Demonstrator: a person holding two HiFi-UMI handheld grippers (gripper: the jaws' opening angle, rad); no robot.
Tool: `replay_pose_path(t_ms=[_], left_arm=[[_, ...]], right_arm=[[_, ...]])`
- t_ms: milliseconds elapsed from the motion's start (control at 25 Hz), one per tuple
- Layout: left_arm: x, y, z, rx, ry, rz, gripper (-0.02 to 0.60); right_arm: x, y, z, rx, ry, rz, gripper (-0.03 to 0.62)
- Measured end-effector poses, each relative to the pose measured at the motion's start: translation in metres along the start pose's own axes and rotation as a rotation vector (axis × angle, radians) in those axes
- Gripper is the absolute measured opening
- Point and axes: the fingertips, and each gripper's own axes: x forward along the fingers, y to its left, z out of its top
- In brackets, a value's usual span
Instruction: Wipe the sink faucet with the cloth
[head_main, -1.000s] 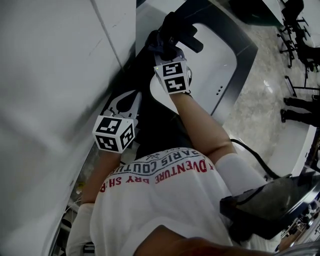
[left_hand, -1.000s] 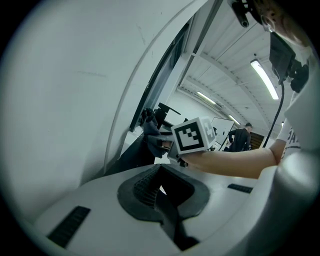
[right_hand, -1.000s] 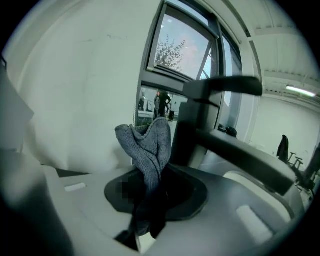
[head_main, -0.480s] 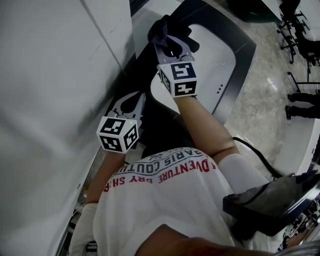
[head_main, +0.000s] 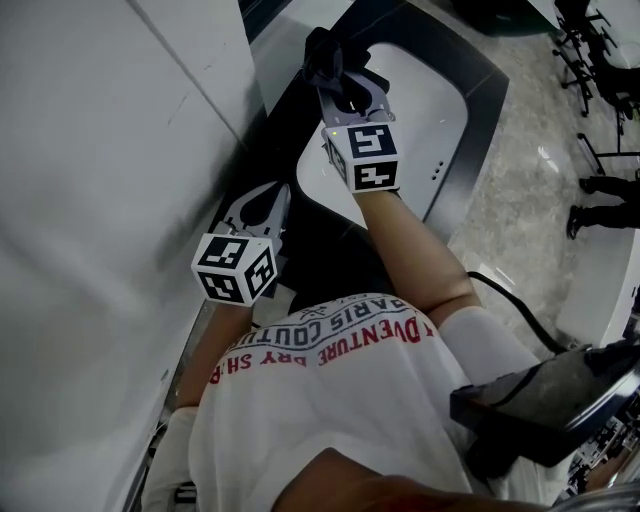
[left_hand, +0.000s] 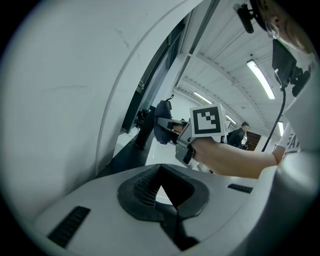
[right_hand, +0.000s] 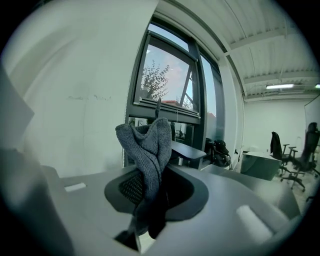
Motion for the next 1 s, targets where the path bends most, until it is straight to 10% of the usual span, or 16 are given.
replay_pose_path(t_ms=[560, 1000], left_arm=[[0.019, -0.034, -0.008, 0.007, 0.029, -0.064, 0.001], [0.006, -0.054, 0.009, 0.012, -0.095, -0.022, 0.002]], right_arm=[[-0.067, -0.059, -0.039, -0.006, 0.029, -0.074, 0.071], [-0.147, 0.016, -0.015, 0.038, 0.03, 0.332, 0.071]])
